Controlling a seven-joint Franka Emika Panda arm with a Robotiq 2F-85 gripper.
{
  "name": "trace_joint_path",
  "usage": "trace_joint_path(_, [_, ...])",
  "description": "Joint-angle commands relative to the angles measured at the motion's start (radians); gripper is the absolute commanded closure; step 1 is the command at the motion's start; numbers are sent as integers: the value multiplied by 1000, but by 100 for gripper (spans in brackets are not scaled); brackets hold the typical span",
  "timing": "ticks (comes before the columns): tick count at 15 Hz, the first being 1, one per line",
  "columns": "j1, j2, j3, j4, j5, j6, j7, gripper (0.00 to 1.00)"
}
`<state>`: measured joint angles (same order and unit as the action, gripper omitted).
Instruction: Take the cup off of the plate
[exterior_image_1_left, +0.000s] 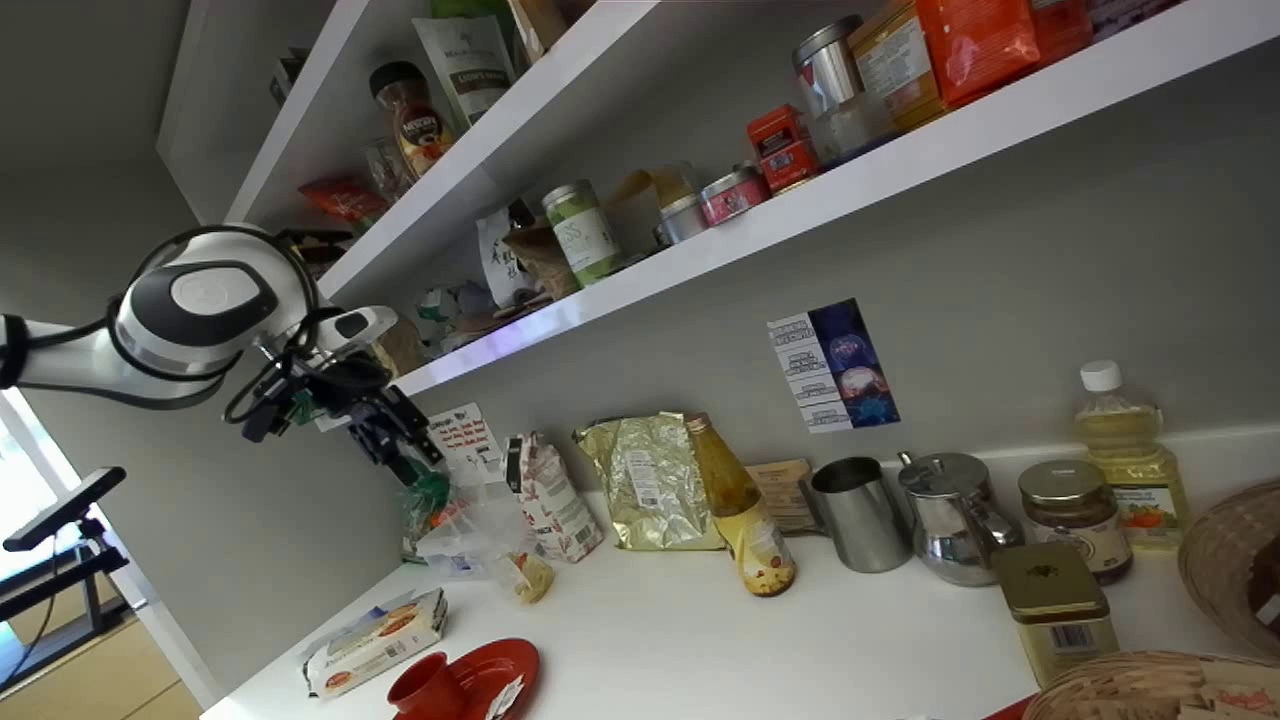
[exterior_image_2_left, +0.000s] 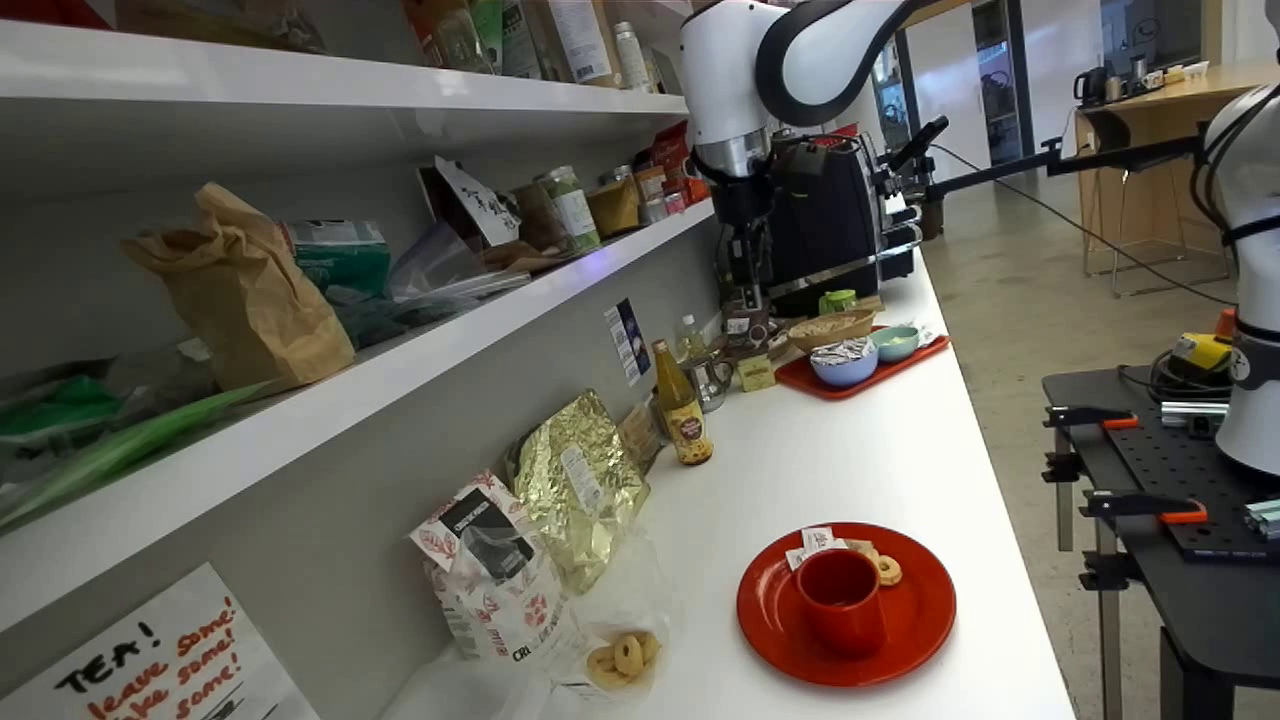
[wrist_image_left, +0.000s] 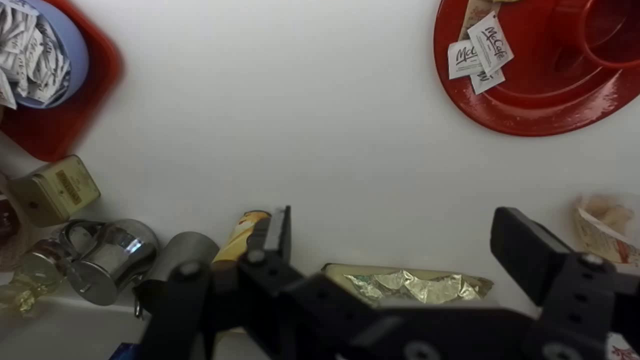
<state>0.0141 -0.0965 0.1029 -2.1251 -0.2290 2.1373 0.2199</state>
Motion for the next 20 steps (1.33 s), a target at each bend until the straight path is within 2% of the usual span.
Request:
trace_joint_path(1, [13,83,-8,122,-6,-2,28,0])
trace_joint_path(6, [51,151,7,158,-1,-9,2,0])
trace_joint_path(11, [144,144,64,52,-28,-1,9,0])
trace_joint_path(14, [181,135,91,-23,-38,0,-33,0])
trace_joint_path(20, [220,184,110,-112,-158,-10,-12,0])
